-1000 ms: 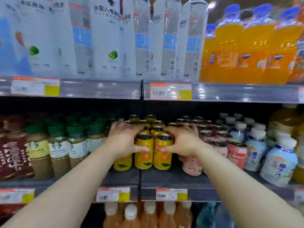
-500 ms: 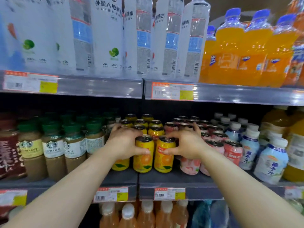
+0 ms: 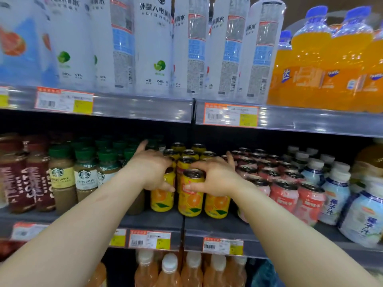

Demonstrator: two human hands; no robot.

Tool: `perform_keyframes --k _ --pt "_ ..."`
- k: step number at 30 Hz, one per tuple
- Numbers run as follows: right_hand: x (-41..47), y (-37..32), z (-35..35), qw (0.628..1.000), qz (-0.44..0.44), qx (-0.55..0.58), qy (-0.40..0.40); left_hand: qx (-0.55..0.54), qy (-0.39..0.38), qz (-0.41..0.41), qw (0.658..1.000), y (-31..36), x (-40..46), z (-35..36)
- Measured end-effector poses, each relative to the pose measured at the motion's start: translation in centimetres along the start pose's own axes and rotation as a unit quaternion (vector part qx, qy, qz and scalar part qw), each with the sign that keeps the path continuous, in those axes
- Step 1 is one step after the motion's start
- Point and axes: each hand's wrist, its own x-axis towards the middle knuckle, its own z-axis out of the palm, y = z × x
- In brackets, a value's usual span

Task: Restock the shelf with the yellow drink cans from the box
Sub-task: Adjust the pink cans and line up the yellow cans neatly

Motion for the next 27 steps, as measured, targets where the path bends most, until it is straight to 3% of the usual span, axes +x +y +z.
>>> perform_keyframes --k 14,27 --pt "-0.33 0.21 -0.14 0.999 0.001 0.035 -0.026 -0.049 -0.011 0.037 0.998 -0.55 -0.43 -0.93" --pt "-0.23 0.6 0.35 0.999 0.0 0.05 -0.016 0.021 -0.005 0.0 1.0 -0.36 0.06 -0.52"
